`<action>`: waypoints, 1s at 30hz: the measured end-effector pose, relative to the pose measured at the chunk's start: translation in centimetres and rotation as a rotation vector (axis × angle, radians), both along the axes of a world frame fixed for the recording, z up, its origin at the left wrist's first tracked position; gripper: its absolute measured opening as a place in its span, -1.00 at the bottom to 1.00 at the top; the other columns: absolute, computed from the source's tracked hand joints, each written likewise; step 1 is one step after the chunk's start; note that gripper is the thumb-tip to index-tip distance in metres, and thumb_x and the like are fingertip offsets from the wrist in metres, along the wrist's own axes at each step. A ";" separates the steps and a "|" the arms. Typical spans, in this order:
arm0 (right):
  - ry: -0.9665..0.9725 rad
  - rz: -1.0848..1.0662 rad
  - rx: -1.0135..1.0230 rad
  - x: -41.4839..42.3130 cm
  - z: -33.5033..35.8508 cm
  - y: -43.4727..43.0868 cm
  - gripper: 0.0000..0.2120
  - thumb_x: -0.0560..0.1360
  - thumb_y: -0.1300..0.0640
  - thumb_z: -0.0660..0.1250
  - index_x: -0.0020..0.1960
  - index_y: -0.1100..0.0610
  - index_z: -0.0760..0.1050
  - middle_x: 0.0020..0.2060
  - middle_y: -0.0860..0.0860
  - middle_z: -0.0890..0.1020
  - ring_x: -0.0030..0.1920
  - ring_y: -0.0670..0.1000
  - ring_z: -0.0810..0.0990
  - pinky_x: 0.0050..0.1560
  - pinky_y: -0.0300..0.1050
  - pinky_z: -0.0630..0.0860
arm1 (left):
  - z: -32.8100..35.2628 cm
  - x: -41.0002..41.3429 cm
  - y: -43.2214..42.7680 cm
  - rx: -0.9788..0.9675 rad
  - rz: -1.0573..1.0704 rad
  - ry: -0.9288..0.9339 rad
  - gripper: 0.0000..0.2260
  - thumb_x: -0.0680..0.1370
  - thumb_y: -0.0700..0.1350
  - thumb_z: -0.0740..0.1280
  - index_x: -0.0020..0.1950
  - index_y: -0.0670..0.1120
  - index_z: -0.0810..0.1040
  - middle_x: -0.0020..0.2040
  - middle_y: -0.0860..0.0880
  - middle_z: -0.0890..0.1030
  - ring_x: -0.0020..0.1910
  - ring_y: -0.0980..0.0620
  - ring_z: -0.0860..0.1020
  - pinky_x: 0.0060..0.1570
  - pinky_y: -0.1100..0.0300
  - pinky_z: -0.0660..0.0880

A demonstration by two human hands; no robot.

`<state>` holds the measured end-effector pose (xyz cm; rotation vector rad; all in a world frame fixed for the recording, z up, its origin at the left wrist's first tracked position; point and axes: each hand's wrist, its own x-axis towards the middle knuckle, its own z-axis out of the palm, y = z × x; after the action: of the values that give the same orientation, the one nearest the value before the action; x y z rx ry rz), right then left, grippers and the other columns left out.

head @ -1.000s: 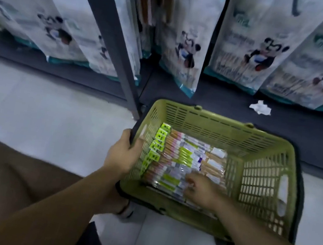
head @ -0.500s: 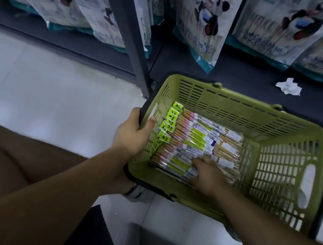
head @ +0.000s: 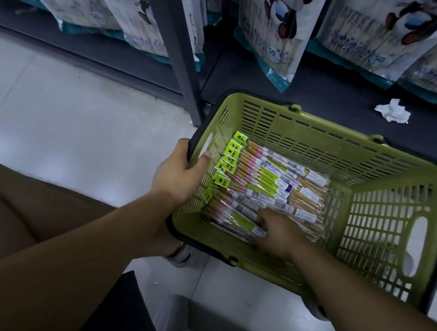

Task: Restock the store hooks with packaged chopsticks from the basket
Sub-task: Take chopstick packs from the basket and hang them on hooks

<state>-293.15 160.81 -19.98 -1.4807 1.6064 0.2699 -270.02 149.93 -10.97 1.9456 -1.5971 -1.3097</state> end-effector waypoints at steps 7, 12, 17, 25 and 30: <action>-0.037 0.082 0.118 -0.2 0.0 -0.8 -0.55 0.50 -0.15 0.44 0.31 0.02 0.51 0.18 0.01 0.57 0.07 0.02 0.54 0.06 -0.05 0.53 | -0.1 0.0 0.0 0.001 -0.002 0.004 -0.75 0.53 0.29 0.23 0.04 0.17 0.41 -0.30 0.11 0.54 -0.24 -0.10 0.60 -0.09 -0.24 0.63; -0.084 0.083 0.164 0.0 0.2 -0.7 -0.63 0.56 -0.07 0.39 0.32 0.03 0.54 0.27 0.03 0.56 0.22 0.07 0.54 0.23 0.04 0.51 | -0.1 0.0 -0.1 0.003 -0.006 -0.001 -0.73 0.51 0.31 0.22 0.05 0.17 0.41 -0.25 0.06 0.56 -0.19 -0.14 0.61 -0.06 -0.24 0.63; -0.097 0.023 0.131 0.2 0.3 -0.6 -0.68 0.58 0.00 0.39 0.31 0.02 0.52 0.27 0.05 0.57 0.21 0.09 0.55 0.15 -0.03 0.51 | 0.1 0.0 -0.1 0.006 -0.011 -0.008 -0.77 0.53 0.27 0.24 0.04 0.16 0.40 -0.24 0.04 0.57 -0.18 -0.17 0.63 -0.07 -0.21 0.63; -0.111 -0.014 0.080 -1.4 1.5 -1.1 -0.62 0.60 0.03 0.36 0.38 0.12 0.52 0.27 0.05 0.56 0.26 0.10 0.54 0.20 -0.07 0.46 | 1.2 0.0 -0.4 0.084 -0.043 -0.019 -0.76 0.58 0.18 0.28 0.14 0.09 0.38 -0.13 0.00 0.60 -0.07 -0.21 0.63 0.06 -0.20 0.60; -0.175 -0.136 0.031 -3.6 4.6 -2.9 -0.84 0.62 0.04 0.34 0.14 0.09 0.56 -0.05 -0.06 0.58 -0.01 0.05 0.58 -0.05 -0.13 0.46 | 2.3 -0.4 -0.1 -0.197 0.006 -0.104 -0.52 0.58 -0.03 0.37 0.45 -0.11 0.34 0.35 -0.11 0.41 0.30 -0.14 0.44 0.32 -0.12 0.44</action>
<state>-296.78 157.96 -15.39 -1.3273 1.5461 0.0851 -270.42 149.82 -8.67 1.9225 -1.6972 -1.0209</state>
